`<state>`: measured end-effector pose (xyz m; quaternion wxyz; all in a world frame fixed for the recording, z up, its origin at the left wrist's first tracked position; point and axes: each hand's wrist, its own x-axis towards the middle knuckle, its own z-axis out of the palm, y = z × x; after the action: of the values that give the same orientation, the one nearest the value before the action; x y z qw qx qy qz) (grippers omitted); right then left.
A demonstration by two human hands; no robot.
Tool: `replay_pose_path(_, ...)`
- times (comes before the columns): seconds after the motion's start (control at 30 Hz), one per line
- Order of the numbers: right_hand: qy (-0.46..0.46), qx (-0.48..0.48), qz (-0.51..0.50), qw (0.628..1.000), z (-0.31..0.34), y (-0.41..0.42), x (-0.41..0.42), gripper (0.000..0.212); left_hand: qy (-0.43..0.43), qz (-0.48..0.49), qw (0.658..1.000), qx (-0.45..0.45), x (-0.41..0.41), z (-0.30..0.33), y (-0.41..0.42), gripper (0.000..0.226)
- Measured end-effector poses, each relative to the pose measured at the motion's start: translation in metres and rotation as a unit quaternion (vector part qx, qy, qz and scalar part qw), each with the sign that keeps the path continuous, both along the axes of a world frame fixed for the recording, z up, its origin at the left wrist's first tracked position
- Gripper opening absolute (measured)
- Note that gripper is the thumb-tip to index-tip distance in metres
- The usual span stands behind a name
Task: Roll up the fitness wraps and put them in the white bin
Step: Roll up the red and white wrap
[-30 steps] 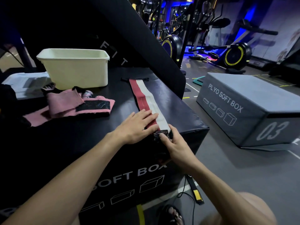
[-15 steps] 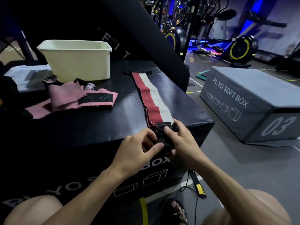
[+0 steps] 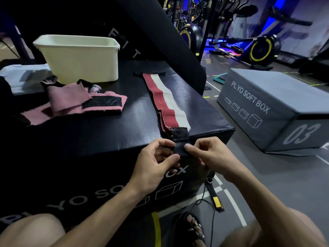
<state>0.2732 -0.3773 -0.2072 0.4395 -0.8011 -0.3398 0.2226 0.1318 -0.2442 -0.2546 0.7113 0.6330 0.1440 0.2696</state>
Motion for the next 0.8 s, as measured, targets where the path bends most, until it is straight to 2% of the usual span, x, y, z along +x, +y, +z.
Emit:
replay_pose_path(0.1, -0.057, -0.001, -0.013, 0.998, 0.005, 0.002, 0.002, 0.043, -0.009, 0.01, 1.0, 0.019, -0.003, 0.002, 0.003, 0.027)
replay_pose_path(0.27, 0.036, 0.019, 0.054, 0.998, 0.012, 0.006, -0.009, 0.035, -0.031, 0.021, 0.999, 0.035, -0.008, 0.003, 0.008, 0.025)
replay_pose_path(0.43, 0.129, 0.093, 0.082, 0.984, 0.015, 0.002, -0.011, 0.018, -0.048, 0.035, 0.997, 0.039, -0.009, 0.003, 0.009, 0.027)
replay_pose_path(0.63, 0.086, 0.157, 0.07, 0.981, 0.013, 0.006, -0.011, 0.013, -0.071, 0.025, 0.996, 0.047, -0.009, 0.007, 0.012, 0.024)
replay_pose_path(0.8, 0.056, 0.157, 0.043, 0.985, 0.012, 0.01, -0.01, 0.014, -0.064, 0.048, 0.996, 0.034, -0.009, 0.005, 0.013, 0.022)
